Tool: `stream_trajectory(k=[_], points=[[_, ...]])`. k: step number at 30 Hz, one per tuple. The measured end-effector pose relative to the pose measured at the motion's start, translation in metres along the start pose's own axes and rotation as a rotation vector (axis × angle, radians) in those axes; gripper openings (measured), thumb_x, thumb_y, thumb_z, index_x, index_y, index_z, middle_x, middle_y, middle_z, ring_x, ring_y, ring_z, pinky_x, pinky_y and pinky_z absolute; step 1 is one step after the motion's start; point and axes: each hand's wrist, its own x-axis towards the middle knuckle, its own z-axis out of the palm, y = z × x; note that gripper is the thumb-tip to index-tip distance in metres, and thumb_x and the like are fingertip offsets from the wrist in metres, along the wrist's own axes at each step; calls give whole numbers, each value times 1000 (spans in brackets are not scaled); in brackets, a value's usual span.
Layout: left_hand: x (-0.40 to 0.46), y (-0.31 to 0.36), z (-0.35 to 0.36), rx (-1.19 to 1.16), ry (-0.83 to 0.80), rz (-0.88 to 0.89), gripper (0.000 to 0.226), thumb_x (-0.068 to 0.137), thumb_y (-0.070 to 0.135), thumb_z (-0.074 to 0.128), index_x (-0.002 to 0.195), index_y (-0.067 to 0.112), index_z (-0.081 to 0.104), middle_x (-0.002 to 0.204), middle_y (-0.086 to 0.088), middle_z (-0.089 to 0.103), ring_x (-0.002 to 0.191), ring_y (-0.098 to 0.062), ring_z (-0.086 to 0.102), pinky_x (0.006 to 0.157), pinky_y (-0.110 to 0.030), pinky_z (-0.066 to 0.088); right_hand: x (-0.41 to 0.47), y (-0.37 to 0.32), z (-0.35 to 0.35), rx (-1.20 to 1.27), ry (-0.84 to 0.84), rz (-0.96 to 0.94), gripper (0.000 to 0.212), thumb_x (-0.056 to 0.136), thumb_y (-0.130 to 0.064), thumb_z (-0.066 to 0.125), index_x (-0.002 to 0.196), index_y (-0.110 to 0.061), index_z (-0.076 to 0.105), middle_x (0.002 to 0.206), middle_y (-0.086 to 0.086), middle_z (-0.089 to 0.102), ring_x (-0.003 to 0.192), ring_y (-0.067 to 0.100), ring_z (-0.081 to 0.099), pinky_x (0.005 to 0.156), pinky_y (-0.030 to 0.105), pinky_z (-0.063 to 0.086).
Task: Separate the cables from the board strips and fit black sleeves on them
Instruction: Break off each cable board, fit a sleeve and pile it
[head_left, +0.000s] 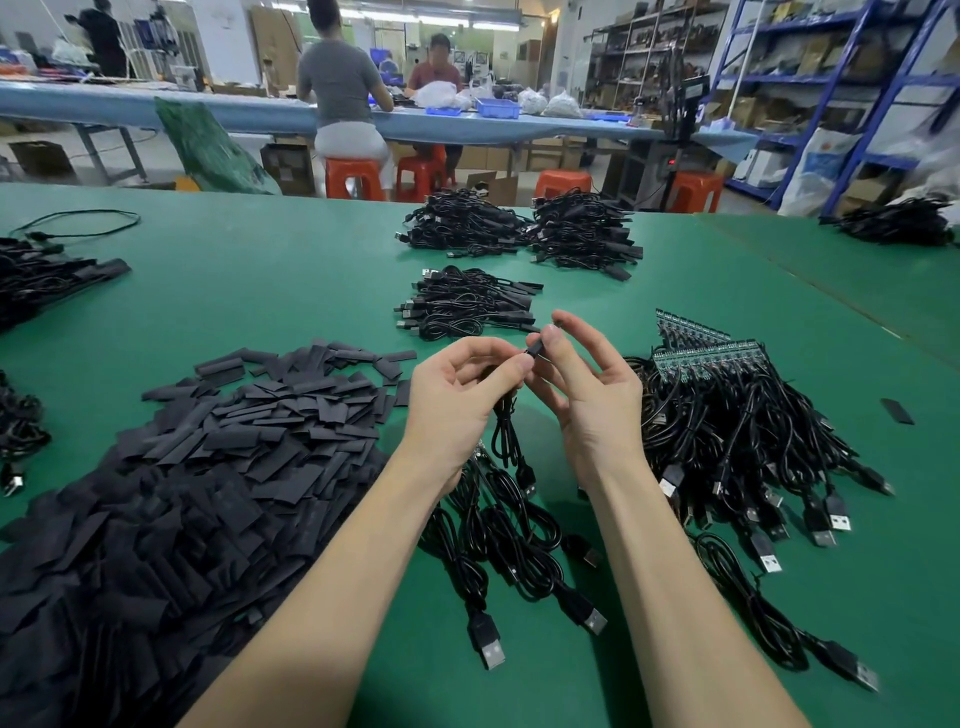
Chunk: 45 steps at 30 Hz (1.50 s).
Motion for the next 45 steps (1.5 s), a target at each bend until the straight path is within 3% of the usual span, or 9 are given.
stream_trajectory(k=[20,29,40,43,45], points=[[0,1,1,-10,85,-35,12,80,0,80,89,5,74,84,-12,76,77,-17,71,76,-21,54,-2,13,8,66,74,3,29,90,-10,74,118,-13,71,91,11,77,77,18,71,72,26,58],[1,8,-6,15,-72,-73,10,81,2,79,86,10,75,81,-11,75,72,-15,66,78,-23,54,3,-3,-2,21,-23,64,17,91,-8,71,106,-15,73,93,10,76,78,17,72,74,27,60],[1,7,-7,41,-39,-71,12,79,3,81,82,13,75,76,-5,73,71,-15,67,74,-21,54,2,-5,-5,-83,-11,-37,17,78,-13,82,94,-19,81,94,11,78,83,20,75,75,28,60],[1,7,-7,75,-49,-103,17,81,7,80,94,14,72,85,-1,76,80,-13,71,77,-19,53,4,-6,-5,-227,-7,-150,20,85,-7,80,100,-20,80,91,7,78,84,20,74,75,29,60],[1,6,-8,159,-64,-182,34,79,17,84,109,20,68,102,3,76,94,-11,72,83,-22,54,5,-6,-5,-301,-13,-216,28,86,-10,81,111,-22,77,91,6,78,86,19,73,78,31,61]])
